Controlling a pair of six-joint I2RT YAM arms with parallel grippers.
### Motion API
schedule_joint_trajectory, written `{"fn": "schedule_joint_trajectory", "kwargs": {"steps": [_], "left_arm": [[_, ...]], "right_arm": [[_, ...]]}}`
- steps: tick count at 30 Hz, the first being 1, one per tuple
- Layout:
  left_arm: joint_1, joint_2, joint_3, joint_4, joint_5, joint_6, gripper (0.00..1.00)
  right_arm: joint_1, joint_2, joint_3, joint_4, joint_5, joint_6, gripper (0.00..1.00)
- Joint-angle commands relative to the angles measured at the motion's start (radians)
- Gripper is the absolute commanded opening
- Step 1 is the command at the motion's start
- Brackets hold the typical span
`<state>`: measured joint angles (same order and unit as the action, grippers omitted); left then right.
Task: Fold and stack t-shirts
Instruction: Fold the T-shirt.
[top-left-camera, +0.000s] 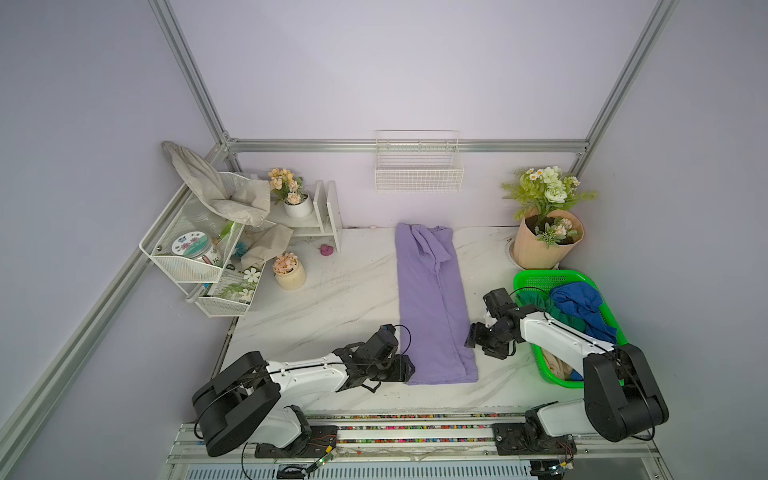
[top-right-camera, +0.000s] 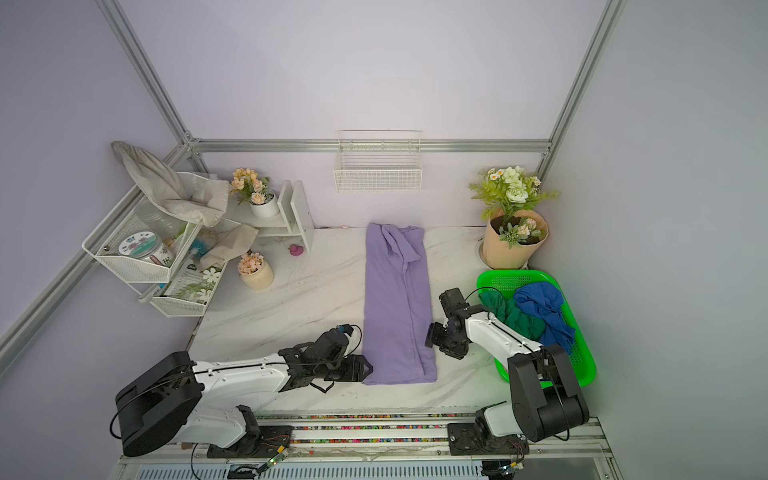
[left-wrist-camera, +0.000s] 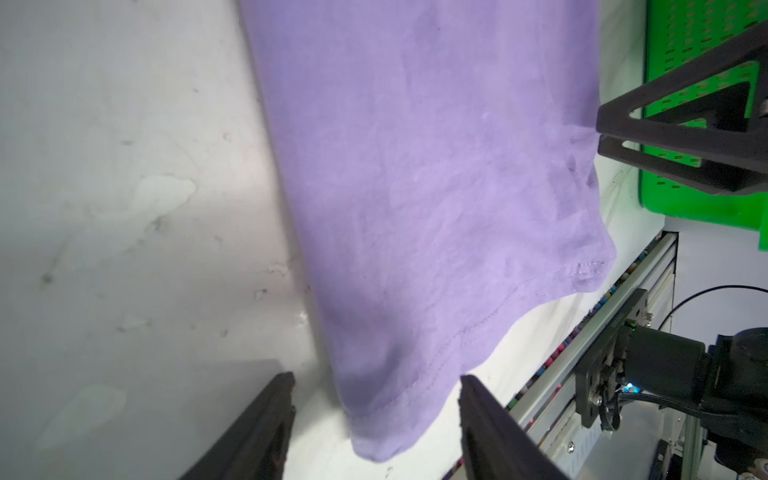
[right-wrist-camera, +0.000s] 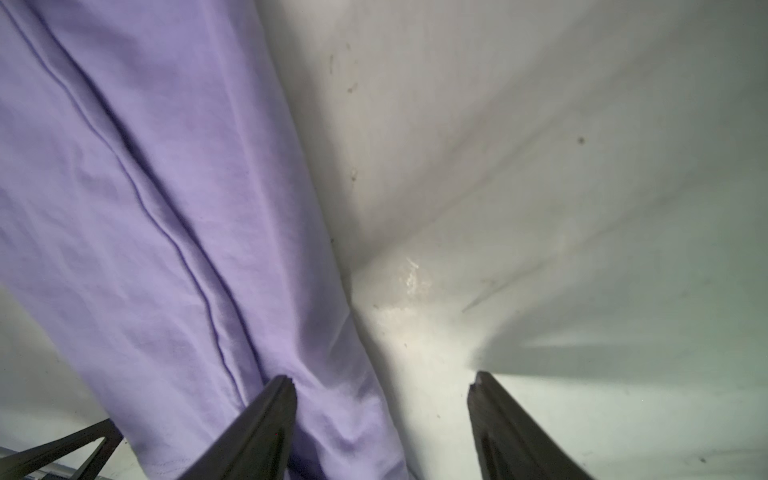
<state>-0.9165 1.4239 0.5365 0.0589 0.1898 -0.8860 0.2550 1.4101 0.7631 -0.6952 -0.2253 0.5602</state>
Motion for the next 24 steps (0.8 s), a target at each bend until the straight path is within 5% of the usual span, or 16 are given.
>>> {"fn": "schedule_joint_trajectory", "kwargs": {"steps": [1,5,6,8,16,24], "left_arm": [[0.001,0.151,0.028,-0.049,0.033,0.010,0.51],[0.029,0.288,0.139,0.002,0.155,0.051,0.42],[0.033,0.300,0.153,0.004,0.165,0.054,0.34],[0.049,0.312,0.170,-0.016,0.175,0.064,0.00],[0.116,0.199,0.259,-0.193,0.103,0.105,0.00],[0.127,0.306,0.375,-0.252,0.147,0.170,0.00]], "right_arm": [[-0.015,-0.028,0.041,0.002,0.029,-0.002,0.72],[-0.031,-0.027,0.087,-0.030,0.053,-0.009,0.72],[-0.032,-0.031,0.094,-0.035,0.056,-0.009,0.72],[-0.037,-0.042,0.104,-0.051,0.059,-0.017,0.72],[-0.038,-0.075,0.001,-0.104,-0.126,-0.012,0.68],[-0.033,-0.020,-0.072,-0.153,-0.357,-0.113,0.67]]}}
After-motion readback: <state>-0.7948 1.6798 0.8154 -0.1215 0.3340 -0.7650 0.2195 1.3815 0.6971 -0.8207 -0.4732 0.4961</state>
